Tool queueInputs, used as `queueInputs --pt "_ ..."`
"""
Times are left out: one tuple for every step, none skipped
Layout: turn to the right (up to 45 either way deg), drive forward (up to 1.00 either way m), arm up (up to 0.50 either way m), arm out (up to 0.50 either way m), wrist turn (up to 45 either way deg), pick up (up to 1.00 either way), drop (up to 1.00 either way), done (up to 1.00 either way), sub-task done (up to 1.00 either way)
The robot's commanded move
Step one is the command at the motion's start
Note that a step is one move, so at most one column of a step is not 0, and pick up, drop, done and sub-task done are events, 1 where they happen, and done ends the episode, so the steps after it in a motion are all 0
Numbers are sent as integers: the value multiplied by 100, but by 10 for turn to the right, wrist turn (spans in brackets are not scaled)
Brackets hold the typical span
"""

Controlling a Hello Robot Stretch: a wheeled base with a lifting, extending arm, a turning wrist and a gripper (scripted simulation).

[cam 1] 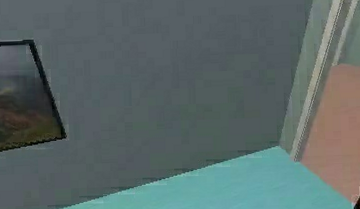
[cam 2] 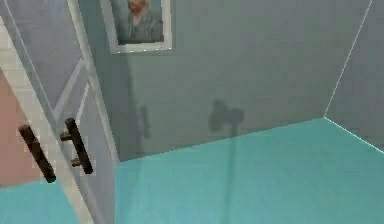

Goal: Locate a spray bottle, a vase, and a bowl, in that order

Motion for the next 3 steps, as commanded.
queueInputs --pt "450 0 0 0 0 0 0 0 0" --pt "120 0 0 0 0 0 0 0 0" --pt "0 5 0 0 0 0 0 0 0"
